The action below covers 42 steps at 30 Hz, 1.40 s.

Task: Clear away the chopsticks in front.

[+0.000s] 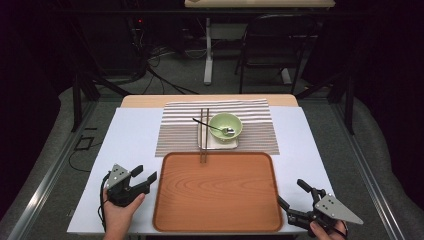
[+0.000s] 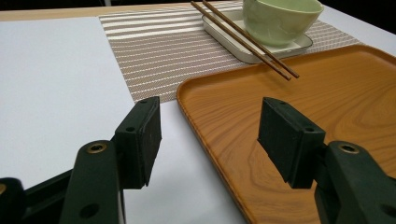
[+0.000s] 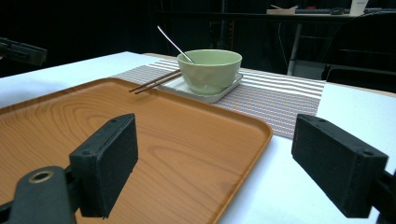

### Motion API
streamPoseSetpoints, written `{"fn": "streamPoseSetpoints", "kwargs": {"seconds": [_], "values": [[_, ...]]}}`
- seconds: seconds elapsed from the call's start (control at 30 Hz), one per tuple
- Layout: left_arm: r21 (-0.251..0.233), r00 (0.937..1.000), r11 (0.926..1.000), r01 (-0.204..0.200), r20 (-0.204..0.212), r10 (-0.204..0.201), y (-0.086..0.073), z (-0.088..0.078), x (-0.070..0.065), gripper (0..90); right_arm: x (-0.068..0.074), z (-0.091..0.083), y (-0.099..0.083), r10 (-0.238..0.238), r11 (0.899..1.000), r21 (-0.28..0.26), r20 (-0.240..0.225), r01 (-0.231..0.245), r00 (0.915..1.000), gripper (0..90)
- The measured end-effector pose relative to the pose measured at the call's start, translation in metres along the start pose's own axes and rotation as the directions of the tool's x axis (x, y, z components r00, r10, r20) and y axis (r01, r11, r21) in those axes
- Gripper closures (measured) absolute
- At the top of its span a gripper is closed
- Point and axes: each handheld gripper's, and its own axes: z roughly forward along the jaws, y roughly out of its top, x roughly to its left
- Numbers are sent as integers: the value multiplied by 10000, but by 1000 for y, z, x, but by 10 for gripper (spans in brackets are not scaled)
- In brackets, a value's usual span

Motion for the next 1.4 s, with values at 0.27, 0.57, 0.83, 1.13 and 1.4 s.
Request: {"fn": "streamPoseSetpoints", "kwargs": {"seconds": [0.27,0.57,0.83,1.13,1.4], "values": [[167,9999,9997,-160,5,160,0,0,-2,385,-1,-1,1,-41,10000,-24,62,41,10000,142],[512,9996,9984,-226,-161,234,-1,1,-3,318,-1,1,1,-159,9998,99,85,158,9998,142],[798,9992,9967,150,-390,-119,2,-1,-6,283,-1,0,2,-245,9997,46,99,244,9997,142],[1541,9941,9823,1063,-399,-1013,23,5,-6,250,-3,-3,1,-188,9998,78,210,186,9996,142],[2138,9946,9715,1020,-385,-960,37,16,-10,251,-2,-7,0,-181,9998,97,231,179,9996,142]]}}
